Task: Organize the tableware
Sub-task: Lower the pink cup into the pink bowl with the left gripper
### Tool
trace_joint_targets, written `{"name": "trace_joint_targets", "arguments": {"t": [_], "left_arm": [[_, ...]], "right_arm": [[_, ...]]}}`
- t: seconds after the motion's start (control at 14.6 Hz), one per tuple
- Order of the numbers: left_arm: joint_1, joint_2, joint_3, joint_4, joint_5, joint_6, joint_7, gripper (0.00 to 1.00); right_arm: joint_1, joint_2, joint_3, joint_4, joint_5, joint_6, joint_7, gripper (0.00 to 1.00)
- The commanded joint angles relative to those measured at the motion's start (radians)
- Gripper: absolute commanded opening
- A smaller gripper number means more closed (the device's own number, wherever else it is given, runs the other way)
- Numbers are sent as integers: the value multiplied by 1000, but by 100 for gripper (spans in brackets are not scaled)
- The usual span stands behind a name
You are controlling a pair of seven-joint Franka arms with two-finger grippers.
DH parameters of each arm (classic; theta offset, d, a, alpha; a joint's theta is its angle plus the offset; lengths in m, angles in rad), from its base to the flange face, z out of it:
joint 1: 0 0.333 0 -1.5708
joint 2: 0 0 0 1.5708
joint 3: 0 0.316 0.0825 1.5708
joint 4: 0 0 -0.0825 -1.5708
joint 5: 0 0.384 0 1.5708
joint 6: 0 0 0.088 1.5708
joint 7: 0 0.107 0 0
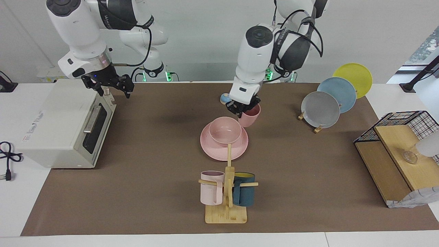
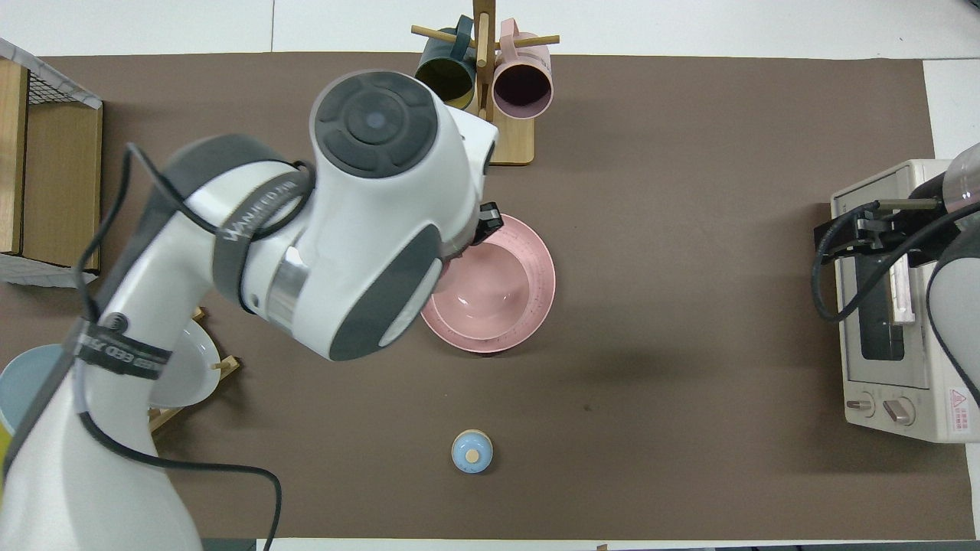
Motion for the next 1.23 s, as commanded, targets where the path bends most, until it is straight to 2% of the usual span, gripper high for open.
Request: {"name": "trace_joint_targets", "arguments": {"t": [0.0,0.27,0.55,0.82,1.16], "left_arm": [[-58,10,25,-94,-11,107,-72,0],[-98,22,23,-172,2,199,-131,0],[-119,73,25,-176,3,236,-149,0],[-123,77,25,-221,11,298,-149,0],[-121,99,25,-226,22,339,-146,0]], "right_arm": [[-10,-23,8,-34,10,14,-37,100],[-13,-24,11,-31,9,14,-37,100],[-11,-24,11,-27,9,20,-36,100],[-20,-26,11,-22,9,15,-40,100],[-23,-27,8,-3,12,14,-39,100]]}}
